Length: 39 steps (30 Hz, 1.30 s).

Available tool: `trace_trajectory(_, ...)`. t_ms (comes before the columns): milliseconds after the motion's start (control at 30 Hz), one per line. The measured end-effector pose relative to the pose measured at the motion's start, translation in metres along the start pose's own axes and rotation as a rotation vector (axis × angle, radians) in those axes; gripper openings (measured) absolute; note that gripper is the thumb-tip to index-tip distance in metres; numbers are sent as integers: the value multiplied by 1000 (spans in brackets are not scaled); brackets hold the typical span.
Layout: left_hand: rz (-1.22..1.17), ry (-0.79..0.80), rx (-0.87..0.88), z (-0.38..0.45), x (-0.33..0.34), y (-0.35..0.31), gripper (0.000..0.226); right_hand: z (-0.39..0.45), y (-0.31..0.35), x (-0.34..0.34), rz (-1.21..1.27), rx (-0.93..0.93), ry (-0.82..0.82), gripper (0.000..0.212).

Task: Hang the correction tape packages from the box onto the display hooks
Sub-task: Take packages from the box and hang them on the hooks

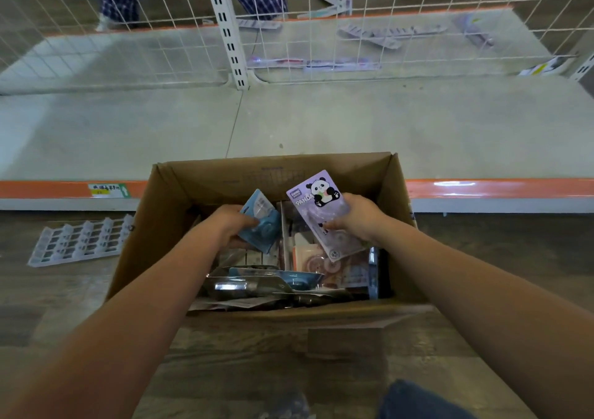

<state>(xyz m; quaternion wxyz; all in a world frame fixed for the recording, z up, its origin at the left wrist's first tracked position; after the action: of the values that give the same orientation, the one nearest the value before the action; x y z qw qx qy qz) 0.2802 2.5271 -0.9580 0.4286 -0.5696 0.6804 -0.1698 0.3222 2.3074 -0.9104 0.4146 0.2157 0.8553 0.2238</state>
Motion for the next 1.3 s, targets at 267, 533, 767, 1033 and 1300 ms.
trace_trajectory(267,354,-124,199,-27,-26,-37,23,-33,24,-34,236,48,-14,34)
trace_trajectory(533,-115,-70,234,-136,-55,-135,25,-135,36,-97,566,235,-8,41)
trace_trajectory(767,-283,91,234,-247,-69,-245,16,-253,67,-184,724,315,-45,37)
trace_trajectory(1033,-338,181,202,-375,-70,-349,16,-396,94,-280,944,299,-68,34)
trace_trajectory(1300,-292,266,425,-469,-83,-476,17,-501,140,-403,1160,133,-193,32)
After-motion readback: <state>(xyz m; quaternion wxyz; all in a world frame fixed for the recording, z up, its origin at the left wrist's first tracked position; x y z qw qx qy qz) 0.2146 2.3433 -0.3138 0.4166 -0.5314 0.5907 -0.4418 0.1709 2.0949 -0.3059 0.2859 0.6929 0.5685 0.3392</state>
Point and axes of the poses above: each hand's wrist, its own z-axis towards the middle knuckle, its own x-axis out of the palm, y = z × x, the point moved 10 cm from there along z, towards the middle knuckle, and after that the axes turned 10 degrees about x, right-handed, at the moved point
